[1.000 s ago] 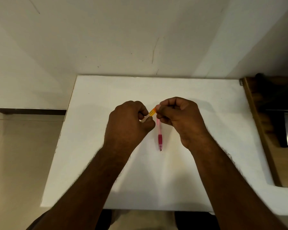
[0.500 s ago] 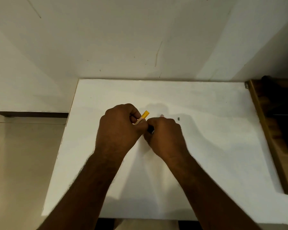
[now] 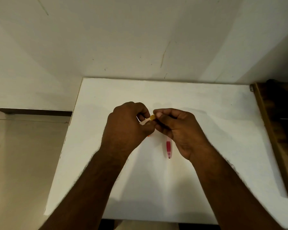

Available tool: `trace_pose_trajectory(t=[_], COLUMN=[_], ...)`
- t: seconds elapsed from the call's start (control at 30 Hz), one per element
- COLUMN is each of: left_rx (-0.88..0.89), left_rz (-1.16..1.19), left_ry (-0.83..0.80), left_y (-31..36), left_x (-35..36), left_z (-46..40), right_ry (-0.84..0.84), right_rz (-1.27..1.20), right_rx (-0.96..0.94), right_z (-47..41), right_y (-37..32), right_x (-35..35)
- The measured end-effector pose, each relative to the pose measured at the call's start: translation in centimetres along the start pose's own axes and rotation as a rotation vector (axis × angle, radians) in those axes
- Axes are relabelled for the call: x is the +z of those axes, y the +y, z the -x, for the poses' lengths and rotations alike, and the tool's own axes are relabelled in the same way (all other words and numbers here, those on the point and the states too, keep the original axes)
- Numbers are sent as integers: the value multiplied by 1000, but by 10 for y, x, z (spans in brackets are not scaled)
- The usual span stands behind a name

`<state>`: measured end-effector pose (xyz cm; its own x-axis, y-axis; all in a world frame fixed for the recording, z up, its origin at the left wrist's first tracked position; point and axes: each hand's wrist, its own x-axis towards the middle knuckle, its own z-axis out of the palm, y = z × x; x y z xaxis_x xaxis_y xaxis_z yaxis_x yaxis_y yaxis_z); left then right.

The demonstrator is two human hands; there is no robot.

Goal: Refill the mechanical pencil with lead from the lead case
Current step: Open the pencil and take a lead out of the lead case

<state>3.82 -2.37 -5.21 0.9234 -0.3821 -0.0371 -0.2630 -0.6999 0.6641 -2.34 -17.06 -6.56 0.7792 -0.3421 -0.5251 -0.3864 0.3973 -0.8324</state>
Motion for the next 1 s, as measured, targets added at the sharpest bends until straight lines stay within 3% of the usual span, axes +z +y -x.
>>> trace_pose_trajectory(t=[0.3, 0.43, 0.63, 1.0], left_rx=[96, 102, 60, 48], left_rz=[24, 22, 4, 73], left_ry=[11, 10, -12, 23], left_y=[5, 4, 1, 2], left_x=[-1, -2, 0, 1], left_z=[1, 1, -2, -3], right_ry=[-76, -73, -18, 37], right_rz=[-301, -224, 95, -51], right_rx=[176, 130, -72, -47], right_z=[0, -1, 0, 0], right_y=[5, 2, -3, -15], right_x=[-4, -4, -4, -9])
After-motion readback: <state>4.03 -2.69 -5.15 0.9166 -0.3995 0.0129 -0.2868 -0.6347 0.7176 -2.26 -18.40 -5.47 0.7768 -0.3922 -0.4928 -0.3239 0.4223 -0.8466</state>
